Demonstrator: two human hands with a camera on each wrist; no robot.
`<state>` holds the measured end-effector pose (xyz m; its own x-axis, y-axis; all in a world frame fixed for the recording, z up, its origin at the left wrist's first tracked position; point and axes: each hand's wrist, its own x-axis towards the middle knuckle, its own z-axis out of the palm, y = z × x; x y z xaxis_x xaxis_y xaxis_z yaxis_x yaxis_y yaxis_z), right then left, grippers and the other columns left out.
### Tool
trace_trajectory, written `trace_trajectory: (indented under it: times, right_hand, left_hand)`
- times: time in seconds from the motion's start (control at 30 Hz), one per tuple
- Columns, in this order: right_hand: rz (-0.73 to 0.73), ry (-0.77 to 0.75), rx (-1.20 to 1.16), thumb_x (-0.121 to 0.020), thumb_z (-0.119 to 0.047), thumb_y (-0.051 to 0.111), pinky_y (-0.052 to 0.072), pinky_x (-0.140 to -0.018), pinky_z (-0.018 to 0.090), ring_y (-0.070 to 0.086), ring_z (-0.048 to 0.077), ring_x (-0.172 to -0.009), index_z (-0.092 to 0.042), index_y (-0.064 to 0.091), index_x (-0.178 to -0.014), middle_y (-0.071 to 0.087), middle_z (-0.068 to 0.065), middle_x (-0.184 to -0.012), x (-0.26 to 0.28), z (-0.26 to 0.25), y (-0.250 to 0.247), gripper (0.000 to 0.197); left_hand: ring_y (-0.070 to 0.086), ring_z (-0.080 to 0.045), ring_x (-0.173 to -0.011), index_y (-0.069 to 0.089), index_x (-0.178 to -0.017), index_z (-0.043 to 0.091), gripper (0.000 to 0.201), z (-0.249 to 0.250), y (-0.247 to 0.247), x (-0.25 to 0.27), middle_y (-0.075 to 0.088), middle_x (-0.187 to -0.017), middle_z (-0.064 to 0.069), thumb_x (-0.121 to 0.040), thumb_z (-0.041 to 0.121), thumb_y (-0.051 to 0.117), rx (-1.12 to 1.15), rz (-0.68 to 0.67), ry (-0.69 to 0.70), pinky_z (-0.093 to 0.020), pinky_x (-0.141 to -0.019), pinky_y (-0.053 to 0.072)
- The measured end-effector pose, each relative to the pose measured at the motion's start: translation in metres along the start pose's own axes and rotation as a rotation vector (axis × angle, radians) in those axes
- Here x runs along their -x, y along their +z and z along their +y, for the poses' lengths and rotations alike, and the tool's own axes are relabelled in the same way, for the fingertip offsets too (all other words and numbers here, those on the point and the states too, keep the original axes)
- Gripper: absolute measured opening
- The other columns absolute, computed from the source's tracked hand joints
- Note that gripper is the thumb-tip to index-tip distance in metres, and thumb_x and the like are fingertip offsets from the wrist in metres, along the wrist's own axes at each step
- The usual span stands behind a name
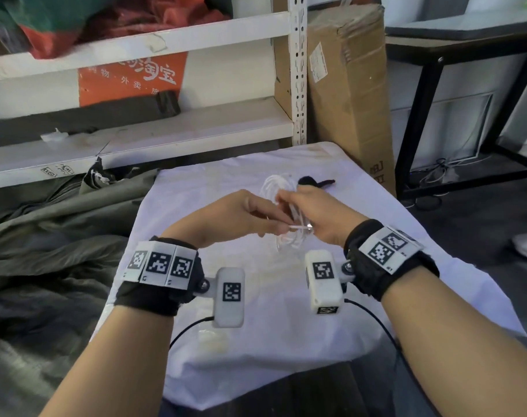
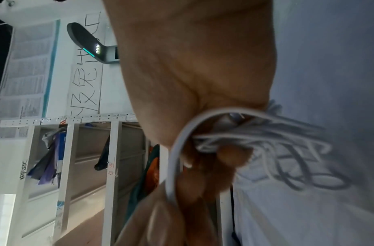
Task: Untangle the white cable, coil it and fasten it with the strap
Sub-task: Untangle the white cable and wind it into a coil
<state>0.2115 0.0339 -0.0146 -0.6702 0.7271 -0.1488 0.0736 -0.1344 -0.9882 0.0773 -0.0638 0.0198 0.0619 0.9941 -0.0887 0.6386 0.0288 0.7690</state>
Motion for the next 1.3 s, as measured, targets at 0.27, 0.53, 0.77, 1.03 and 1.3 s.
trace_trajectory:
  times: [0.27,0.53,0.77,1.03,1.3]
  right_hand:
    - [-0.240,0.139,-0.073,-0.101,-0.026,0.039,0.029,-0.037,0.016,0.034,0.006,-0.037,-0.010,0.051,-0.077,0.035,-0.005,-0.046,0.002,0.002,-0.001,0.032]
    - [-0.304,0.187,-0.144,-0.097,-0.052,0.036,0.017,-0.035,0.016,0.023,0.004,-0.031,-0.010,0.049,-0.077,0.029,-0.006,-0.045,0.000,0.003,-0.004,0.048]
    - [-0.467,0.258,-0.090,-0.094,-0.058,0.034,0.016,-0.031,0.013,0.023,0.002,-0.028,-0.012,0.051,-0.064,0.029,-0.007,-0.042,0.006,-0.004,-0.003,0.057]
    - [-0.249,0.100,0.014,-0.092,-0.052,0.047,0.016,-0.031,0.012,0.023,0.002,-0.029,-0.009,0.051,-0.072,0.044,-0.003,-0.048,0.005,-0.004,-0.013,0.047]
    - [-0.330,0.115,-0.013,-0.096,-0.035,0.047,0.029,-0.035,0.012,0.036,0.004,-0.037,-0.006,0.054,-0.090,0.049,0.000,-0.058,0.003,-0.001,-0.009,0.031]
  left_hand:
    - [0.059,-0.001,-0.069,0.070,-0.087,0.012,0.007,-0.019,-0.004,-0.008,0.070,-0.078,0.005,-0.083,0.017,0.071,0.124,0.378,0.121,-0.011,-0.068,0.046]
    - [0.054,-0.002,-0.090,0.062,-0.102,0.023,0.022,-0.034,0.002,-0.018,0.055,-0.104,0.008,-0.084,0.033,0.069,-0.316,0.542,0.300,-0.004,-0.079,0.037]
    - [0.062,-0.002,-0.073,0.066,-0.093,0.026,0.017,-0.028,0.011,-0.017,0.067,-0.073,0.015,-0.088,0.042,0.061,-0.027,0.169,0.127,-0.015,-0.074,0.046]
    - [0.056,-0.013,-0.063,0.062,-0.095,0.016,0.012,-0.035,0.008,-0.011,0.059,-0.068,0.001,-0.089,0.026,0.064,0.200,0.015,-0.025,-0.029,-0.068,0.053]
    - [0.050,-0.011,-0.046,0.059,-0.105,0.004,0.016,-0.040,0.004,-0.013,0.048,-0.059,-0.006,-0.090,-0.001,0.057,0.620,0.184,-0.046,-0.030,-0.062,0.056]
